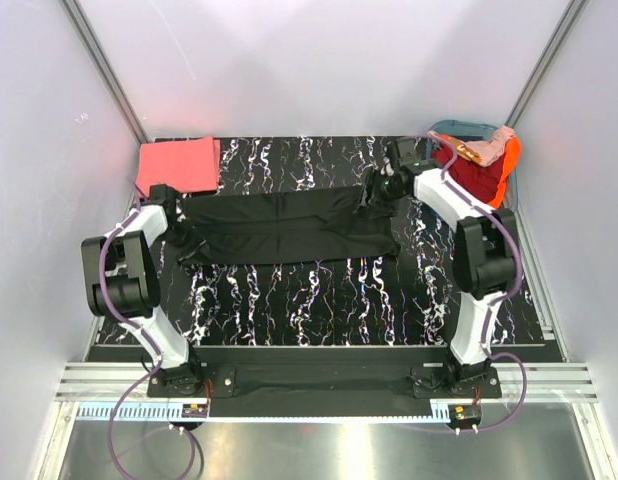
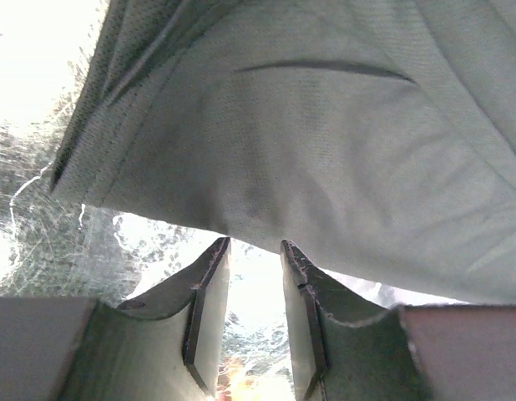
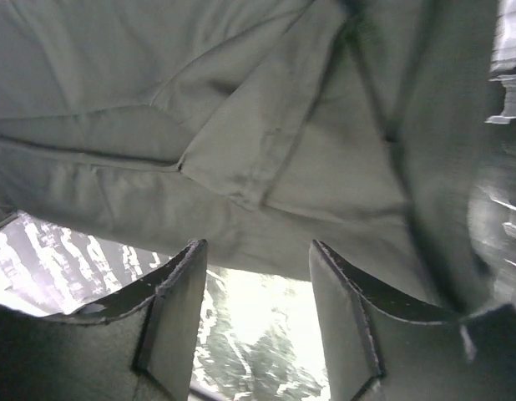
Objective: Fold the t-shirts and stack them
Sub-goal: Fold the tshirt
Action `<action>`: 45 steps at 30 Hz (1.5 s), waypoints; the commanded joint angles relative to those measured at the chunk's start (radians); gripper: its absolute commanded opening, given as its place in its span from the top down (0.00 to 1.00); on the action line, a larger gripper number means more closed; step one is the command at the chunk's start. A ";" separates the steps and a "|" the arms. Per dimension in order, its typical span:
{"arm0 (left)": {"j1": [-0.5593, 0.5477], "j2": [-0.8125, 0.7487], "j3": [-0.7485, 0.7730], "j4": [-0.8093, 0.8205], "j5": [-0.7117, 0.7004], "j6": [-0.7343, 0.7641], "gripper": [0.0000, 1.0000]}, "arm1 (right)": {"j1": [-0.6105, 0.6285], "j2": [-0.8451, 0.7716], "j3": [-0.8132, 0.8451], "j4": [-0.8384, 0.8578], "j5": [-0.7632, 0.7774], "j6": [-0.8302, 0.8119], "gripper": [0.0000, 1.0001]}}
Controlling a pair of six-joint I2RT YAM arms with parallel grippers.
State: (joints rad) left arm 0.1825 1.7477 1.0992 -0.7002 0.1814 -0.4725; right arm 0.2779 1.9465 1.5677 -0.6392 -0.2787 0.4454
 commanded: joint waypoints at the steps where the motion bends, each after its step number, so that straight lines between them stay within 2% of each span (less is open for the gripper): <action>1: 0.000 -0.068 -0.013 0.030 0.046 -0.017 0.64 | 0.036 0.058 0.034 0.093 -0.135 0.107 0.42; 7: -0.017 -0.112 -0.019 0.042 0.078 -0.038 0.64 | 0.055 0.103 -0.011 0.185 -0.102 0.242 0.51; 24: -0.043 -0.169 -0.006 0.027 0.112 -0.060 0.64 | 0.053 0.124 -0.118 0.214 -0.122 0.299 0.53; 45: -0.044 -0.175 0.011 -0.004 0.099 -0.041 0.64 | 0.035 0.253 0.072 0.211 -0.165 0.299 0.55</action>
State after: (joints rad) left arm 0.1429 1.6112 1.0836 -0.7090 0.2657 -0.5240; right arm 0.3237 2.1830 1.5742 -0.4355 -0.4141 0.7345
